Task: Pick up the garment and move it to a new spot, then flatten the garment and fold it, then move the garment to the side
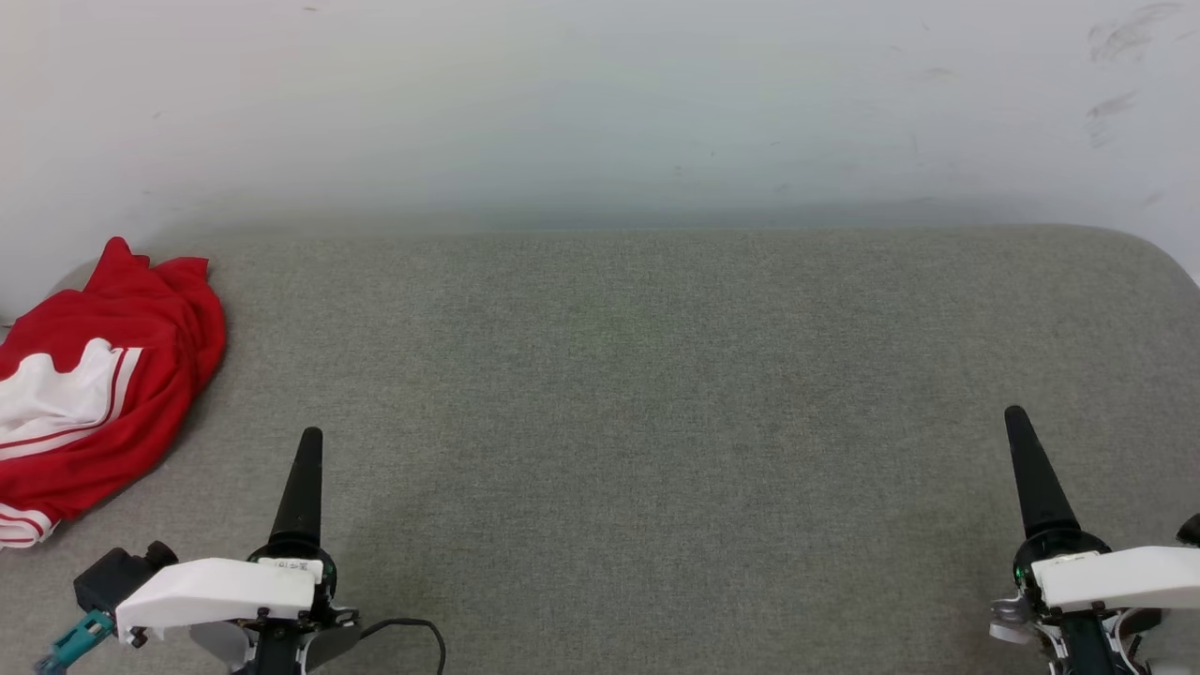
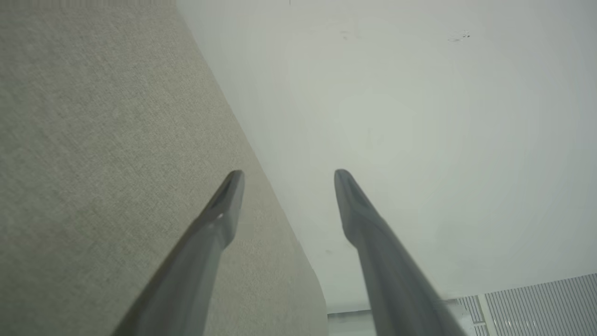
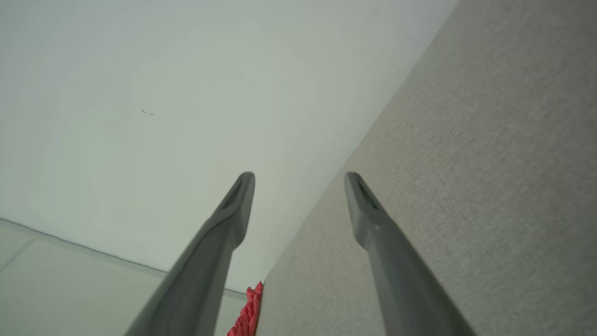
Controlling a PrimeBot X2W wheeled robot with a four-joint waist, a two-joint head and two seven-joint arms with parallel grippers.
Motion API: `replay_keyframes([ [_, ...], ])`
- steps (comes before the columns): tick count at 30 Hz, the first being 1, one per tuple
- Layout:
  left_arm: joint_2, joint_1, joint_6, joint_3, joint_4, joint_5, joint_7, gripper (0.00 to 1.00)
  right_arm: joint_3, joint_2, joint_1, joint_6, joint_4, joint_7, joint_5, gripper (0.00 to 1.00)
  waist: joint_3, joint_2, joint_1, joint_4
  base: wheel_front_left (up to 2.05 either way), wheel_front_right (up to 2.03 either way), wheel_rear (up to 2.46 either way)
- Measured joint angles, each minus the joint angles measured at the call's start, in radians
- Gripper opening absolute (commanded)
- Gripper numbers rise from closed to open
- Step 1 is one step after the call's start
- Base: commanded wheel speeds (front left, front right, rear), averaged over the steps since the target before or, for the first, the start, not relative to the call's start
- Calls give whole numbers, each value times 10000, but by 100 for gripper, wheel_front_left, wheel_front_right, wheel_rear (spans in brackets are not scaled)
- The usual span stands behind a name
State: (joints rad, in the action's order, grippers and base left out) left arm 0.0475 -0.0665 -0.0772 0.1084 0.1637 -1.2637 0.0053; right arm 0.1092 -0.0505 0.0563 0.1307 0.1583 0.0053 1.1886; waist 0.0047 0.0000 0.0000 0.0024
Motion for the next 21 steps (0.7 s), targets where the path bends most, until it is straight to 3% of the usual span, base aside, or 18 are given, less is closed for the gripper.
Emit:
replay_keyframes([
  [11,0,128,683,-441,-485,2516,-420,100,-389,0,-177,0,-650,-414,-2732,100,13,0,0,28,0,0,0],
  [21,2,226,965,-692,-596,4188,-761,100,-550,0,-328,0,-650,-763,-4393,100,-5,0,0,52,0,0,0],
])
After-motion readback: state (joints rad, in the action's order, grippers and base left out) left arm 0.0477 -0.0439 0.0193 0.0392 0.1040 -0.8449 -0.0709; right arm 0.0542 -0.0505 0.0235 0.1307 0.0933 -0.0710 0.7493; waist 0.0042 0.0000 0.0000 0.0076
